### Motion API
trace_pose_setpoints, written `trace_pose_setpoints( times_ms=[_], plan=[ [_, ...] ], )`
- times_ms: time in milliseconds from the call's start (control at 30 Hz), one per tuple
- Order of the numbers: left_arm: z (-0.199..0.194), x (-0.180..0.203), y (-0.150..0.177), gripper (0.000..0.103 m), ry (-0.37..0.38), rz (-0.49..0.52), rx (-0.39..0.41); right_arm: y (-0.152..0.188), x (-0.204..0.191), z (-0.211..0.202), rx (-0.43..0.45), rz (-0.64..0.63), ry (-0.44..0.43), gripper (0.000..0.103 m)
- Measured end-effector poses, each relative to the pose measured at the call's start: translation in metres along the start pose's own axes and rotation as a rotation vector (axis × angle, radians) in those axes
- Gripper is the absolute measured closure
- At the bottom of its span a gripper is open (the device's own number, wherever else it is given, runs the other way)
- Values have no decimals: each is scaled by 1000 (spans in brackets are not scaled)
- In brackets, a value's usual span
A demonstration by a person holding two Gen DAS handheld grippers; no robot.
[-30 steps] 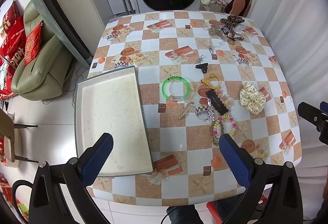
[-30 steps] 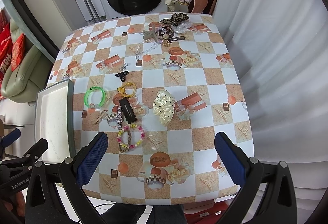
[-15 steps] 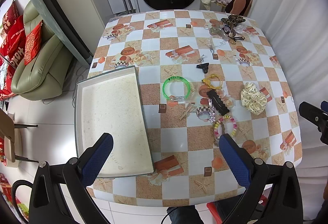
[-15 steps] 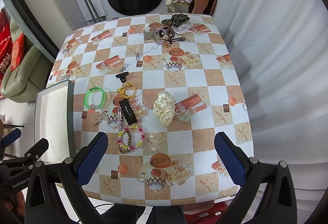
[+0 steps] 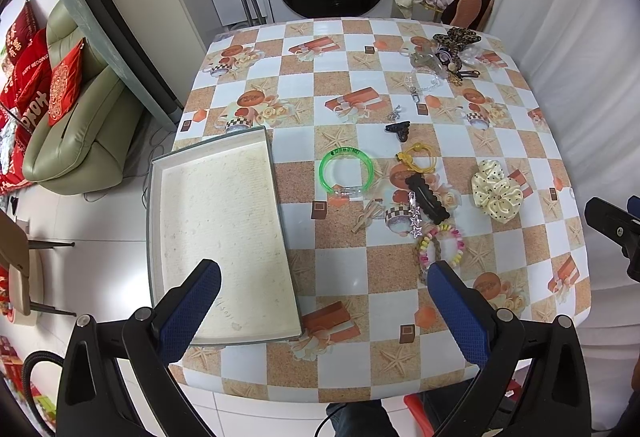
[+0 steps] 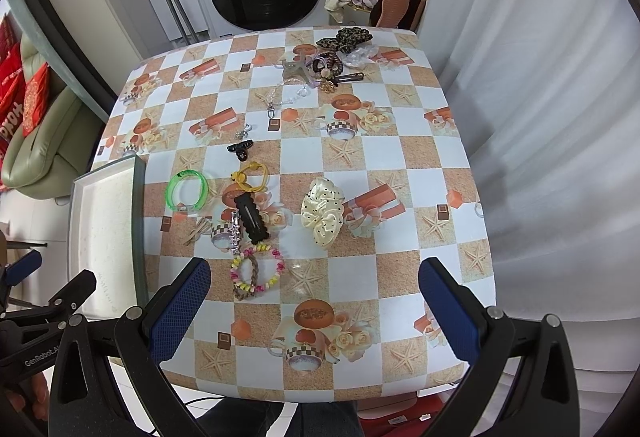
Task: Organize jewelry
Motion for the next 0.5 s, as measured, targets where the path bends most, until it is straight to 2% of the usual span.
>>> trace_pose_setpoints(
  times_ms=[500],
  plan=[
    [0, -1, 1, 0, 0, 0, -2, 1, -1, 1, 0, -1, 0, 0]
  ],
)
Point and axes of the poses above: each gripper's, at about its wrist camera, not at the fingertips, and z roughly the way its jaws point, x to its right, y to its underside, the point moved 1 cm from there along z, roughly the way its jaws point, and after that the axes turned 2 degrees about -x, right-handed, at the moved point
